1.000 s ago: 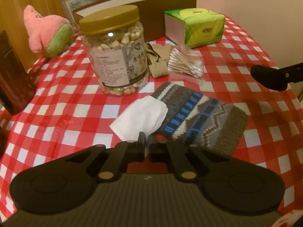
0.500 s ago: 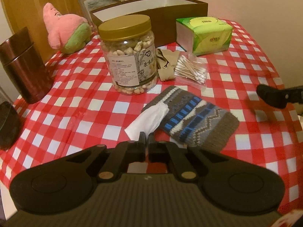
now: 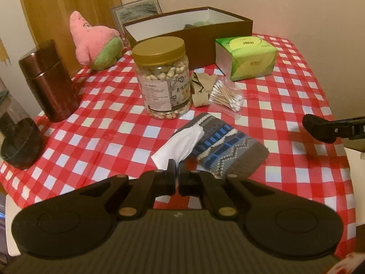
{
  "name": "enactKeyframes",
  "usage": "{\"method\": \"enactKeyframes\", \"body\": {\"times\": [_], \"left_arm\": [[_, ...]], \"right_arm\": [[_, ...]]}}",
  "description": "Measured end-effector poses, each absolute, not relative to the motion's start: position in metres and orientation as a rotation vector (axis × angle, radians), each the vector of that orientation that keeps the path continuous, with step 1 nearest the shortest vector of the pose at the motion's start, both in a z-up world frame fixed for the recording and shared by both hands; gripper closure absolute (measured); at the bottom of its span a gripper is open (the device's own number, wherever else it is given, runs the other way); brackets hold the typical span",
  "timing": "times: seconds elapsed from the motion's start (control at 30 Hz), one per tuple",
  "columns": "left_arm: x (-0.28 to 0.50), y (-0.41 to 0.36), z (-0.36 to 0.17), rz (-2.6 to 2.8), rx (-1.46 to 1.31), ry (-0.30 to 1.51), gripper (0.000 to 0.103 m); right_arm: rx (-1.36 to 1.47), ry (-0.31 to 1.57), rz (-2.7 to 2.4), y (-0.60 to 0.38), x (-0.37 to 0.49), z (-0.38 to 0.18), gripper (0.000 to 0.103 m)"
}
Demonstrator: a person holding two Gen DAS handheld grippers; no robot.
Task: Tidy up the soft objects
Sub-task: 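Lift and carry the black pad and white tissue with both tools toward the box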
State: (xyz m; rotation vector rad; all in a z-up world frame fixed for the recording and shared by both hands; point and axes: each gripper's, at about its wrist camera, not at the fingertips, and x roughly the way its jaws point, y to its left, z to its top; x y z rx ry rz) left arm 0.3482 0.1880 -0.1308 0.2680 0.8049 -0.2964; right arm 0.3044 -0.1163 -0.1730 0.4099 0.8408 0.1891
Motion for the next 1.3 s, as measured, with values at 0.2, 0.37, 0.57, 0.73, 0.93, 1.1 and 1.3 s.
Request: {"method": "enactKeyframes", "body": {"times": [0.2,0.37,0.57,0.73,0.93,1.1,1.3], "left_arm": [[0.345,0.205,-0.117,-0.313,0.248,0.787,0.102],[0.356,0.225,-0.106,-0.359,0.259,0.765,0.101],[0.392,0.253,-0.094,-0.464,0.278,0.725,0.102],[0.430,0.280,-0.083,-0.533,0.282,0.677,0.101],[0.464,0.305,-0.073,-0.573,0.289,0.639,0.101],[0.486,0.317,-0.061,-0.594,0.281,0.594,0.101],[0.508,0.319,-0.047,-0.612,0.276,0.539,0.101]], "right_arm": [[0.402,0.828,0.184,-0.109,0.296,-0.163,0.029],[0.415,0.837,0.164,-0.097,0.291,-0.154,0.029],[0.420,0.844,0.098,-0.064,0.293,-0.143,0.029],[0.421,0.874,0.052,-0.029,0.304,-0.142,0.029],[0.446,0.895,0.011,0.000,0.316,-0.138,0.029],[0.430,0.848,-0.015,0.007,0.329,-0.116,0.029],[0.382,0.774,-0.023,0.005,0.351,-0.085,0.029]]}}
